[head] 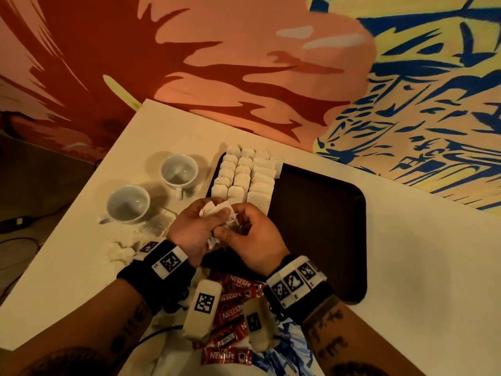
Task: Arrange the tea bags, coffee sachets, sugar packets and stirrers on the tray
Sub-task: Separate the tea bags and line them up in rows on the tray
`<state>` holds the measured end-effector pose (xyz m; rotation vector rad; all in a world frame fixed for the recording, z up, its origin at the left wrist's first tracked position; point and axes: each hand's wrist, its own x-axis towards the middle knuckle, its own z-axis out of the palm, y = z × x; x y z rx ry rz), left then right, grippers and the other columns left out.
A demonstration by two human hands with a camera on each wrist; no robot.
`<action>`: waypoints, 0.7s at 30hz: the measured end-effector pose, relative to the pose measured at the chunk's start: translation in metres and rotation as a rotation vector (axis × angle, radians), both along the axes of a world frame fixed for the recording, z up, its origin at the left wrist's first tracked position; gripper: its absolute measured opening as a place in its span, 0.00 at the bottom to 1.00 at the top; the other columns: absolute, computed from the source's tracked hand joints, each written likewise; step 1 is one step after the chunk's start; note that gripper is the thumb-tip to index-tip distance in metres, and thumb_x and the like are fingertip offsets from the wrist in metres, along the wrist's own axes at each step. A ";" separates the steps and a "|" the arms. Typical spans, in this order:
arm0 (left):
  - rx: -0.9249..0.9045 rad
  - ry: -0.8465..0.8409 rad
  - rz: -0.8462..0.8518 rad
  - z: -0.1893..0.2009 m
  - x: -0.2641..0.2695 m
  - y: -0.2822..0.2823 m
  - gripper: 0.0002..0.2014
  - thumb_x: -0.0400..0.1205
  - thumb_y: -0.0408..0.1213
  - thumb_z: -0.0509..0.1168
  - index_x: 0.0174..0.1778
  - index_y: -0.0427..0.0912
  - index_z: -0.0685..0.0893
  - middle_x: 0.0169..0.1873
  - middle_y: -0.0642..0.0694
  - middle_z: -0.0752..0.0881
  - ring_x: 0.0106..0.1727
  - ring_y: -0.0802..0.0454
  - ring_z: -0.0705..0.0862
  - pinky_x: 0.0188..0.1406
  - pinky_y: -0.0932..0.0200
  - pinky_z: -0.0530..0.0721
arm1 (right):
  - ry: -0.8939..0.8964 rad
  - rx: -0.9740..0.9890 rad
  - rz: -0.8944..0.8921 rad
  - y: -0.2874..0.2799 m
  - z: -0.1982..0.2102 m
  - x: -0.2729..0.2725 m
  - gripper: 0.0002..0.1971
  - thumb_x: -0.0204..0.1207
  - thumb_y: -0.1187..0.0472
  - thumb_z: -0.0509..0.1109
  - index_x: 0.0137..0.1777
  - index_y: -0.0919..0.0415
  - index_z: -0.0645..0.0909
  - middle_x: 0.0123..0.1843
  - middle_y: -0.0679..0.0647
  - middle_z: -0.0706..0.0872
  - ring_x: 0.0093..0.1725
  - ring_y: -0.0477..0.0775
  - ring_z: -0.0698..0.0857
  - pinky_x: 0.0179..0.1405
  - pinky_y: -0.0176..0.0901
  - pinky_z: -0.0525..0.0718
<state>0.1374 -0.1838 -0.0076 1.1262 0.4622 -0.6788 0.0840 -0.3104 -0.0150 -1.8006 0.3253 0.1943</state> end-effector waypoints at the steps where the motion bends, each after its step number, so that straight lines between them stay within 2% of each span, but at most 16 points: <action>1: 0.005 -0.011 -0.008 0.002 -0.002 -0.003 0.09 0.81 0.29 0.69 0.57 0.39 0.84 0.46 0.36 0.91 0.41 0.43 0.91 0.33 0.52 0.90 | -0.017 -0.008 -0.028 -0.002 -0.001 -0.003 0.15 0.70 0.52 0.81 0.53 0.37 0.81 0.50 0.44 0.91 0.50 0.43 0.90 0.54 0.50 0.90; 3: -0.019 -0.018 -0.023 0.005 -0.008 -0.009 0.08 0.82 0.32 0.70 0.56 0.38 0.85 0.45 0.35 0.91 0.39 0.43 0.91 0.34 0.52 0.90 | -0.042 -0.012 -0.081 -0.008 0.000 -0.007 0.13 0.73 0.56 0.80 0.52 0.39 0.82 0.49 0.45 0.92 0.48 0.44 0.91 0.53 0.52 0.90; 5: -0.070 -0.019 -0.034 0.008 -0.012 -0.013 0.09 0.82 0.34 0.69 0.56 0.35 0.84 0.43 0.33 0.90 0.35 0.43 0.89 0.31 0.53 0.87 | -0.070 0.006 -0.137 -0.014 0.001 -0.011 0.12 0.75 0.59 0.79 0.54 0.45 0.84 0.47 0.46 0.92 0.47 0.42 0.91 0.50 0.45 0.90; 7: -0.104 -0.018 -0.054 0.011 -0.014 -0.015 0.10 0.81 0.32 0.69 0.57 0.34 0.82 0.40 0.33 0.87 0.28 0.45 0.86 0.23 0.57 0.83 | -0.092 0.008 -0.185 -0.020 0.003 -0.015 0.13 0.74 0.60 0.80 0.56 0.49 0.83 0.47 0.45 0.91 0.46 0.40 0.90 0.47 0.38 0.88; 9: -0.079 -0.014 -0.068 0.010 -0.016 -0.014 0.09 0.80 0.28 0.70 0.55 0.37 0.82 0.42 0.33 0.87 0.28 0.45 0.85 0.22 0.58 0.82 | -0.079 0.017 -0.187 -0.024 0.005 -0.019 0.12 0.73 0.60 0.81 0.53 0.49 0.83 0.45 0.46 0.91 0.43 0.41 0.90 0.43 0.39 0.88; 11: -0.021 -0.032 -0.076 0.009 -0.018 -0.014 0.07 0.79 0.26 0.71 0.50 0.39 0.83 0.43 0.32 0.88 0.32 0.43 0.85 0.26 0.57 0.84 | -0.042 0.063 -0.160 -0.029 0.006 -0.022 0.12 0.73 0.59 0.82 0.53 0.53 0.84 0.43 0.47 0.91 0.41 0.44 0.89 0.39 0.42 0.88; 13: 0.093 -0.096 -0.104 0.008 -0.021 -0.014 0.07 0.77 0.27 0.74 0.48 0.41 0.85 0.44 0.32 0.88 0.35 0.41 0.86 0.29 0.56 0.86 | -0.040 0.077 -0.126 -0.032 0.007 -0.025 0.11 0.75 0.56 0.80 0.54 0.55 0.85 0.45 0.47 0.92 0.42 0.44 0.89 0.41 0.42 0.88; 16: 0.292 -0.248 -0.201 0.008 -0.027 -0.013 0.09 0.75 0.31 0.77 0.49 0.42 0.87 0.41 0.38 0.89 0.31 0.49 0.88 0.26 0.58 0.88 | -0.063 0.020 -0.099 -0.036 0.002 -0.028 0.06 0.80 0.56 0.75 0.51 0.57 0.86 0.43 0.47 0.91 0.42 0.41 0.88 0.42 0.38 0.86; 18: 0.345 -0.281 -0.234 0.004 -0.030 -0.012 0.09 0.76 0.30 0.76 0.50 0.42 0.87 0.40 0.41 0.88 0.27 0.55 0.87 0.24 0.61 0.87 | -0.037 -0.022 -0.078 -0.039 -0.004 -0.031 0.03 0.81 0.59 0.74 0.45 0.54 0.85 0.40 0.47 0.89 0.38 0.39 0.85 0.40 0.35 0.83; 21: 0.376 -0.240 -0.216 -0.007 -0.033 -0.006 0.07 0.78 0.29 0.74 0.50 0.39 0.87 0.39 0.36 0.88 0.29 0.52 0.87 0.25 0.60 0.87 | 0.027 -0.112 -0.066 -0.047 -0.015 -0.032 0.08 0.81 0.61 0.73 0.44 0.46 0.82 0.41 0.44 0.88 0.37 0.34 0.84 0.41 0.29 0.80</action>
